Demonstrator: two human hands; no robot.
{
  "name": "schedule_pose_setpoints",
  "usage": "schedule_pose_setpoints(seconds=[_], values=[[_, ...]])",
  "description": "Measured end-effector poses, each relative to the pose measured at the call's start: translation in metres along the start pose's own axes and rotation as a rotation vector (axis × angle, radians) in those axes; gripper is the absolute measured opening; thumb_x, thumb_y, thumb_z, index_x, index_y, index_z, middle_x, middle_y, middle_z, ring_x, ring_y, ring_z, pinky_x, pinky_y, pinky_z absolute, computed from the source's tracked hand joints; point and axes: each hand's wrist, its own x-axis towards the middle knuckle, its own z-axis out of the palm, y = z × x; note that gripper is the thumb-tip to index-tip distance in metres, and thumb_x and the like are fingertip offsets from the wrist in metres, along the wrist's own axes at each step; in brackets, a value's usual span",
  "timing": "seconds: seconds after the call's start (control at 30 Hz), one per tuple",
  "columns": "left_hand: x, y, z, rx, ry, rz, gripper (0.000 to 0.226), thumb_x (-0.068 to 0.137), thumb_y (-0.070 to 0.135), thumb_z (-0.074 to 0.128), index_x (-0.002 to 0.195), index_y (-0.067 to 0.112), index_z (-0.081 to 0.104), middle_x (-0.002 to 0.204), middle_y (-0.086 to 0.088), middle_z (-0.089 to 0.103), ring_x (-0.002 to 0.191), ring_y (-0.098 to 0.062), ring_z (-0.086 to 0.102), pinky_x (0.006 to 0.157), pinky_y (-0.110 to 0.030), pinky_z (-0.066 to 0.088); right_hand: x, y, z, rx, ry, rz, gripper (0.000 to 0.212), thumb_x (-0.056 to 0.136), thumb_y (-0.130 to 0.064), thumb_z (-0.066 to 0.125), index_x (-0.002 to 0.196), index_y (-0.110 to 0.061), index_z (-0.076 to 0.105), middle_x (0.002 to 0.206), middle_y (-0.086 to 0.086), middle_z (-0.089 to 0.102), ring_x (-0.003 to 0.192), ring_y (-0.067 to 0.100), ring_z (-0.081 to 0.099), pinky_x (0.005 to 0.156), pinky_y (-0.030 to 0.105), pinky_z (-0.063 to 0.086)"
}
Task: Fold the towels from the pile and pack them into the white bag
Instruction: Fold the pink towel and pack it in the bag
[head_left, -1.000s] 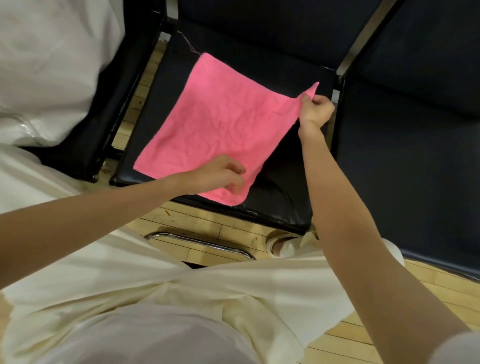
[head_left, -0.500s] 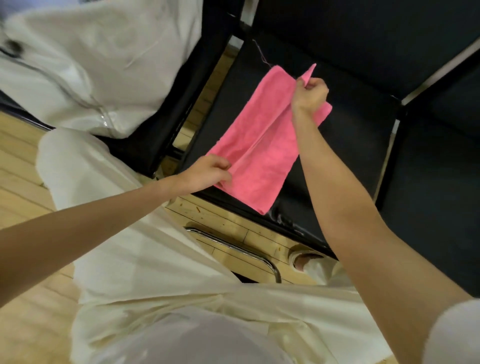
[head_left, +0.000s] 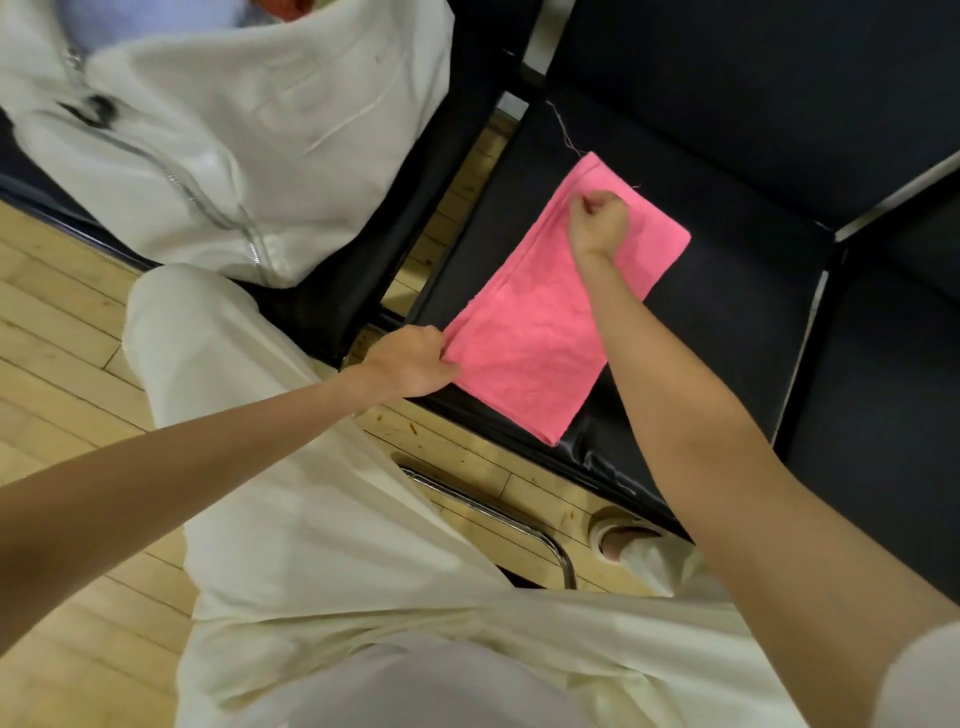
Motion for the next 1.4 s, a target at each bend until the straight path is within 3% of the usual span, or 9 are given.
schedule_pose_setpoints(seconds=[0.2, 0.37, 0.47, 0.73, 0.87, 1.0, 1.2, 1.3, 1.4], values=[[-0.012, 0.008, -0.003, 0.318, 0.21, 0.018, 0.022, 0.093, 0.028, 0.052, 0.08, 0.011, 0.051, 0.065, 0.0, 0.048, 0.062, -0.019, 0.054, 0.057, -0.031, 0.05, -0.066, 0.041, -0.032, -0.071, -0.205, -0.146, 0.017, 0.088, -0.001, 0.055, 0.1, 0.002, 0.066, 0.094, 0.007, 0.064, 0.087, 0.013, 0.056, 0.076, 0.019, 0.044], [-0.011, 0.005, 0.008, 0.236, 0.279, 0.467, 0.007, 0.086, 0.009, 0.056, 0.089, 0.003, 0.059, 0.086, -0.009, 0.059, 0.078, -0.024, 0.057, 0.072, -0.042, 0.053, -0.13, 0.078, -0.07, -0.232, -0.372, -0.302, 0.014, 0.081, 0.002, 0.058, 0.092, 0.001, 0.067, 0.085, 0.004, 0.064, 0.076, 0.014, 0.057, 0.071, 0.016, 0.041], [-0.008, 0.002, 0.017, 0.255, 0.19, 0.616, 0.018, 0.087, 0.007, 0.057, 0.104, 0.003, 0.064, 0.101, -0.008, 0.064, 0.092, -0.025, 0.061, 0.083, -0.042, 0.052, -0.162, 0.091, -0.091, -0.377, -0.483, -0.406, 0.019, 0.076, 0.0, 0.06, 0.093, -0.005, 0.066, 0.094, 0.007, 0.062, 0.079, 0.018, 0.059, 0.077, 0.031, 0.05], [0.004, 0.0, 0.025, 0.27, 0.151, 0.597, 0.025, 0.088, 0.006, 0.057, 0.111, 0.005, 0.067, 0.117, -0.006, 0.065, 0.111, -0.023, 0.059, 0.098, -0.035, 0.045, -0.198, 0.12, -0.106, -0.648, -0.566, -0.628, 0.053, 0.075, -0.023, 0.073, 0.124, -0.014, 0.058, 0.126, 0.004, 0.053, 0.118, 0.022, 0.045, 0.099, 0.035, 0.038], [0.007, 0.003, 0.027, 0.287, 0.156, 0.579, 0.023, 0.088, 0.016, 0.061, 0.109, 0.007, 0.067, 0.113, -0.007, 0.065, 0.105, -0.025, 0.061, 0.092, -0.037, 0.047, -0.196, 0.126, -0.103, -0.593, -0.488, -0.686, 0.033, 0.086, -0.013, 0.066, 0.119, -0.007, 0.065, 0.122, 0.007, 0.06, 0.115, 0.025, 0.052, 0.095, 0.036, 0.044], [0.005, 0.003, 0.033, 0.374, 0.19, 0.586, 0.046, 0.085, 0.046, 0.065, 0.118, 0.014, 0.062, 0.124, -0.003, 0.057, 0.108, -0.022, 0.056, 0.088, -0.037, 0.05, -0.198, 0.129, -0.101, -0.475, -0.411, -0.65, 0.021, 0.091, -0.008, 0.057, 0.108, -0.005, 0.069, 0.112, 0.009, 0.067, 0.104, 0.027, 0.06, 0.089, 0.034, 0.047], [0.006, 0.005, 0.034, 0.366, 0.231, 0.631, 0.027, 0.085, 0.012, 0.064, 0.111, 0.005, 0.065, 0.109, -0.01, 0.065, 0.101, -0.027, 0.059, 0.086, -0.038, 0.049, -0.196, 0.127, -0.115, -0.269, -0.396, -0.362, 0.013, 0.097, -0.014, 0.05, 0.102, -0.004, 0.058, 0.083, 0.013, 0.066, 0.071, 0.03, 0.062, 0.068, 0.044, 0.05], [0.003, 0.011, 0.029, 0.3, 0.2, 0.647, 0.003, 0.084, 0.004, 0.062, 0.084, 0.004, 0.064, 0.079, -0.006, 0.063, 0.075, -0.024, 0.059, 0.067, -0.034, 0.045, -0.197, 0.125, -0.122, -0.256, -0.371, -0.286, 0.014, 0.1, -0.017, 0.044, 0.103, -0.006, 0.052, 0.072, 0.01, 0.061, 0.059, 0.024, 0.057, 0.062, 0.043, 0.049], [-0.004, 0.024, 0.02, 0.097, 0.134, 0.583, 0.02, 0.085, 0.015, 0.067, 0.07, 0.005, 0.06, 0.061, -0.006, 0.057, 0.056, -0.016, 0.051, 0.055, -0.028, 0.039, -0.201, 0.126, -0.132, -0.16, -0.285, -0.233, 0.01, 0.1, -0.016, 0.042, 0.092, -0.011, 0.046, 0.061, -0.002, 0.047, 0.05, 0.012, 0.044, 0.055, 0.038, 0.04]])
